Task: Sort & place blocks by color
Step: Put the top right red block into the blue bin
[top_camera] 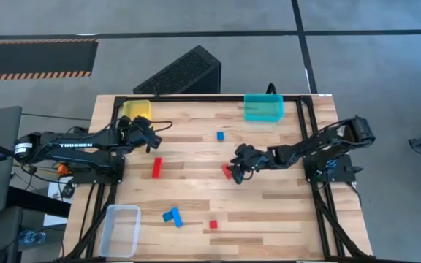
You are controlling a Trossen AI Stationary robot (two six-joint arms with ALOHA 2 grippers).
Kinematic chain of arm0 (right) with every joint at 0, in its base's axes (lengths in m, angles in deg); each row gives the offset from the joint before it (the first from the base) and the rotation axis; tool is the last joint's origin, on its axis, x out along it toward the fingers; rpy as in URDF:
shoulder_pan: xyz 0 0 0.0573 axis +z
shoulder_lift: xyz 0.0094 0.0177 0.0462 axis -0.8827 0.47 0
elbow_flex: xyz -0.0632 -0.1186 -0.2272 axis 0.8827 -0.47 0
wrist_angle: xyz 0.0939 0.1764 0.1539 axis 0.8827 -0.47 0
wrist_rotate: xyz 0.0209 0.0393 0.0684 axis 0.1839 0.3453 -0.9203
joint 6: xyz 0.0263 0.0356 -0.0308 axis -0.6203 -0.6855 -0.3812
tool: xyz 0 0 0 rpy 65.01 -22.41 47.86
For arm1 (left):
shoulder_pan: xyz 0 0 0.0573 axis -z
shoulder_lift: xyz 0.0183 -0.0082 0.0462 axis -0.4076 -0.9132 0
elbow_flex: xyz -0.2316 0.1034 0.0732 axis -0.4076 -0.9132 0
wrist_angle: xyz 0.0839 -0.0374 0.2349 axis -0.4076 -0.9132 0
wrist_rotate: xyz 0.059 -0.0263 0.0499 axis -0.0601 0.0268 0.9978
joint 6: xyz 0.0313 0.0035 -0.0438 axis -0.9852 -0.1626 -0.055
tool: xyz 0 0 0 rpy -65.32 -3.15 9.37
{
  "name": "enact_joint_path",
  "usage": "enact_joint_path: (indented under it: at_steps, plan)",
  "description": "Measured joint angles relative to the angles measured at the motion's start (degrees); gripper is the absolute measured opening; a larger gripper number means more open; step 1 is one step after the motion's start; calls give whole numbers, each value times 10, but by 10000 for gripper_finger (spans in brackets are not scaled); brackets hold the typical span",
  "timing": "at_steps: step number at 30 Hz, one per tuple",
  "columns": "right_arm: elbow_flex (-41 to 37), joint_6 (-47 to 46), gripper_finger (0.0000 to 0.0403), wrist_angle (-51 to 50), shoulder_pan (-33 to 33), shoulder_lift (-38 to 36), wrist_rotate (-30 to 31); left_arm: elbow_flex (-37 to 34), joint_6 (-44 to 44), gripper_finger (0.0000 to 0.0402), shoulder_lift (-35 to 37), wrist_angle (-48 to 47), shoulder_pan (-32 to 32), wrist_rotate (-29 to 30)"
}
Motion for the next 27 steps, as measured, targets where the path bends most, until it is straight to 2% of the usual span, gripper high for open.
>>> enact_joint_path:
  at_steps: [3, 11, 14, 20, 27]
  plan:
    - [22, -7, 216, -30, 5, 22, 1, 0, -22, 161, -5, 24, 0, -14]
    - [113, -12, 220, -203, 8, 93, 85, 0, -81, 161, -24, 85, -1, -31]
    - [139, -13, 220, -217, 15, 116, 89, 0, -108, 161, -30, 102, -1, -38]
    - [157, -24, 220, -222, 26, 145, 92, 0, -150, 161, -44, 141, -8, -99]
    - [159, -22, 206, -241, 26, 160, 96, 0, -154, 161, -45, 143, -8, -100]
